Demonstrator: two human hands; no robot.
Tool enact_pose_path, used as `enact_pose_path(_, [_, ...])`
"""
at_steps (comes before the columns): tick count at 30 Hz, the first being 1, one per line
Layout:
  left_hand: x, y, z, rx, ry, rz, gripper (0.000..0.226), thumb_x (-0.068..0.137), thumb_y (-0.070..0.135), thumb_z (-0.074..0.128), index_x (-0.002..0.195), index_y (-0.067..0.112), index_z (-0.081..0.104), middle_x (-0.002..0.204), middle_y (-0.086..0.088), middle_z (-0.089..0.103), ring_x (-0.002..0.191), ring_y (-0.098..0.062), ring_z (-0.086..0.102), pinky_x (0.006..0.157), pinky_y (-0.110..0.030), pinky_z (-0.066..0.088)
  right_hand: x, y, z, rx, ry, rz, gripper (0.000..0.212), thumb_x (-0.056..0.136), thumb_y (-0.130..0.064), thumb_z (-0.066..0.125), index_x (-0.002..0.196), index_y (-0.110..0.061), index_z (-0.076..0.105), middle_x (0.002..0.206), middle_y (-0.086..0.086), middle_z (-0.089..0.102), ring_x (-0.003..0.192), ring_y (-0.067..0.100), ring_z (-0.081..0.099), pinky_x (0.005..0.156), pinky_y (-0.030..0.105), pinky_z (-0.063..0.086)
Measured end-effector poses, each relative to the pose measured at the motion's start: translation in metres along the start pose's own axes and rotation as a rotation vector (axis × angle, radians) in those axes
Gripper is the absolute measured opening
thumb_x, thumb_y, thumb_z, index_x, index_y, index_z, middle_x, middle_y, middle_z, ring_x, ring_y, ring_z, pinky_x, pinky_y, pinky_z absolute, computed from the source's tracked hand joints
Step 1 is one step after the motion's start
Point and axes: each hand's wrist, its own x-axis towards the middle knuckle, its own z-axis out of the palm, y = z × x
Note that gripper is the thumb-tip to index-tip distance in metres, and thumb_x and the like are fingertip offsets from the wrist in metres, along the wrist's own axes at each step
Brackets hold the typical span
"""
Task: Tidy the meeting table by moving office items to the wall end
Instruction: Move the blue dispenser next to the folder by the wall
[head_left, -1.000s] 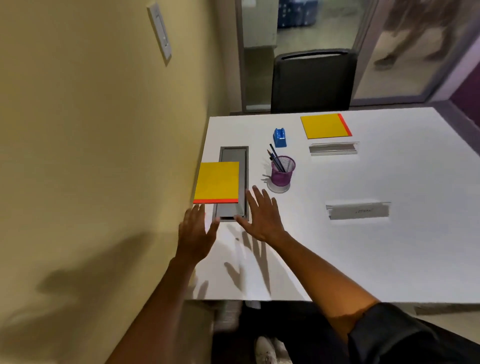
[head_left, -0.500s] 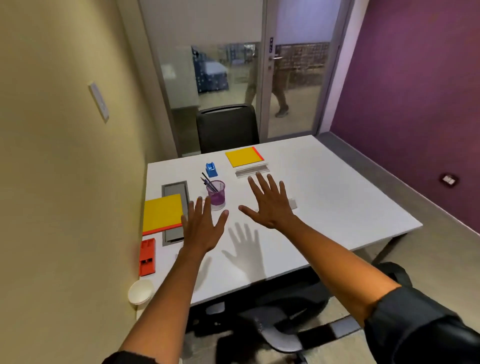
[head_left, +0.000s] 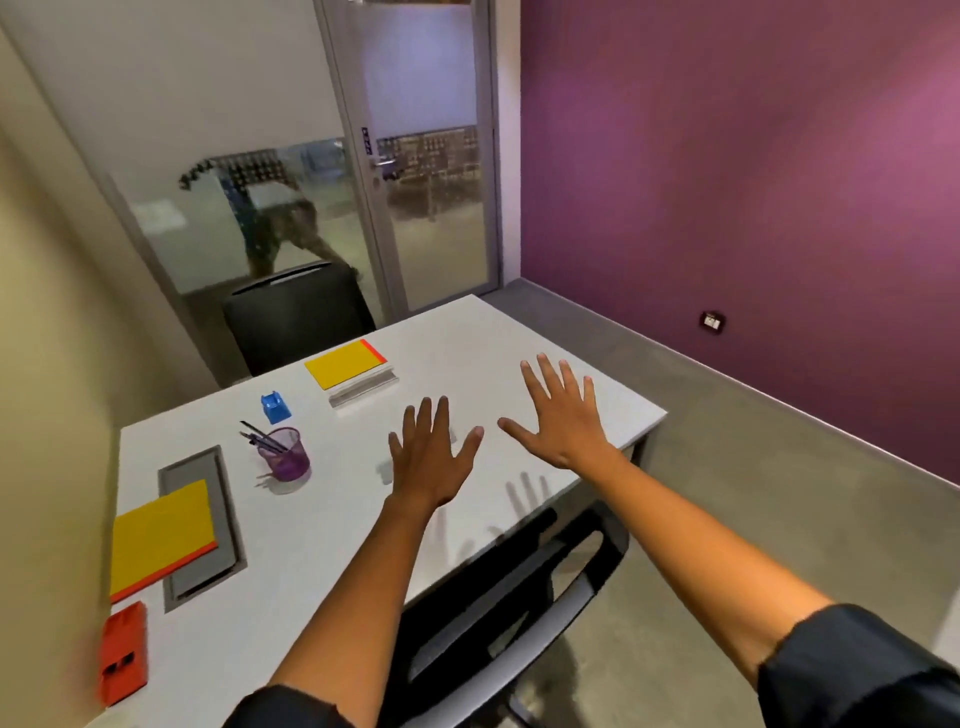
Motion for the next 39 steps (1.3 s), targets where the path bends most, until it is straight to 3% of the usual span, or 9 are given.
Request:
enact_pose_path(12, [0.105,0.225,0.135,0.043,-0.076,0.115,0.086,0.081,0.077,0.017,0.153,0.031,0.001,0.163,0.0,-0.006,0.15,-0.027,-0.009,0.118,-0.055,-0.001,0.022,0.282,-0.021,-0.089,0.005,0.157,0.095,0.081,-0.084,0.017,0.155,-0.029,-0.005,0.164,0.003,-0.007,0.151,0.032,-0.004,0.119,0.06,0.004])
enact_pose_path(24, [0.218,0.383,0.234,0.037,-0.153,0.295,0.079,0.089,0.071,0.025,0.153,0.029,0.005,0.163,-0.003,-0.002,0.15,-0.029,-0.006,0.118,-0.059,0.004,0.056,0.469,-0.018,-0.034,0.032,0.31,0.094,0.08,-0.084,0.019,0.154,-0.031,-0.006,0.164,0.001,-0.009,0.151,0.03,-0.004,0.119,0.06,0.004])
enact_pose_path(39, [0.459,0.544,0.362,-0.049,-0.197,0.344,0.079,0.089,0.071,0.024,0.153,0.028,0.006,0.163,-0.005,0.001,0.15,-0.027,-0.006,0.117,-0.061,0.002,0.252,0.688,0.007,-0.07,0.024,0.385,0.095,0.079,-0.086,0.012,0.153,-0.033,-0.013,0.163,0.001,-0.013,0.151,0.03,-0.008,0.117,0.058,-0.003])
